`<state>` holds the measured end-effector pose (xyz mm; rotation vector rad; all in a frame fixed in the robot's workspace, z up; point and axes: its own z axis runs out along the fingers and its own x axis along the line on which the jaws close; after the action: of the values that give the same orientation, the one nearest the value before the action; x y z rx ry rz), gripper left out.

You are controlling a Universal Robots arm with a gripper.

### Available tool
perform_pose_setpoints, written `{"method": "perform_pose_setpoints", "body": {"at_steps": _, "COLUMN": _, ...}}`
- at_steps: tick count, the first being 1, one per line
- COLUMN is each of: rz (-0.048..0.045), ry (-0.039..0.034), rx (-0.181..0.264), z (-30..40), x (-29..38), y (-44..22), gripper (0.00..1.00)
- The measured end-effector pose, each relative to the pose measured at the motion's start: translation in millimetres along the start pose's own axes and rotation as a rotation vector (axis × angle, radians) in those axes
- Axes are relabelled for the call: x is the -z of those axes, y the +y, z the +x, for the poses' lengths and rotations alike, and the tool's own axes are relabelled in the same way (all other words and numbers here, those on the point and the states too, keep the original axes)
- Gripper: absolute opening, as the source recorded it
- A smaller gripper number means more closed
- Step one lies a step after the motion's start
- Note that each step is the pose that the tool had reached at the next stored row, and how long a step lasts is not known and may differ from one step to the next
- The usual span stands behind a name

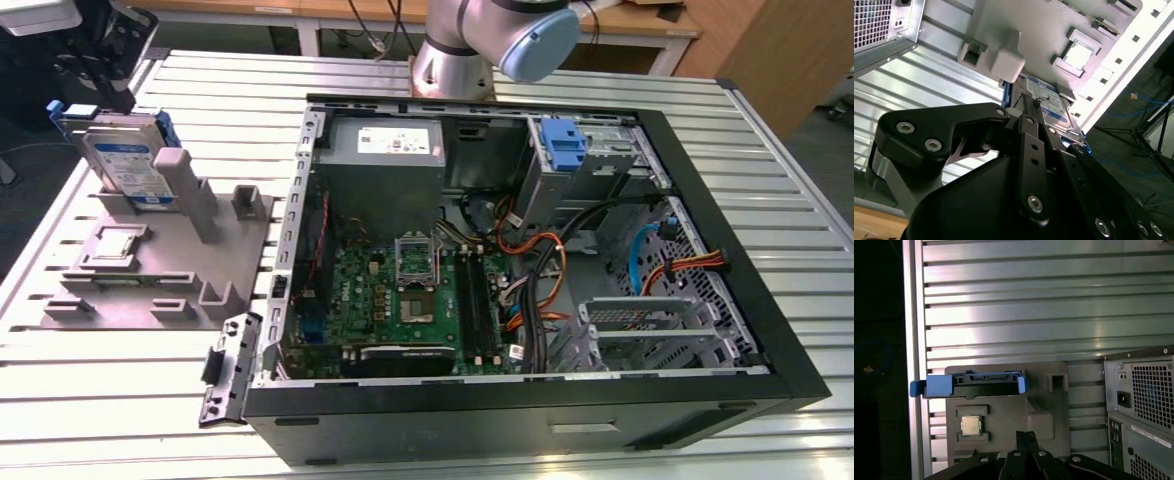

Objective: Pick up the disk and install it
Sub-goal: 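Reach for the disk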

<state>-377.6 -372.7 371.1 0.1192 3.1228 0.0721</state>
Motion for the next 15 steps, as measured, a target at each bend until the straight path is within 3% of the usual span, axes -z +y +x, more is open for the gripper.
{"method": "perform_pose_setpoints", "body": {"at_steps": 8, "rz": 0.0002, "ry": 0.0018, "rx": 0.0, "z": 28.1, "x": -3.2, "y": 5.3, "gripper": 0.1}}
{"method": "perform_pose_setpoints", "body": {"at_steps": 15, "rz": 0.0003, "ry": 0.0029, "rx": 0.0, "z": 48.7, "x": -11.0, "y": 14.5, "gripper": 0.1}}
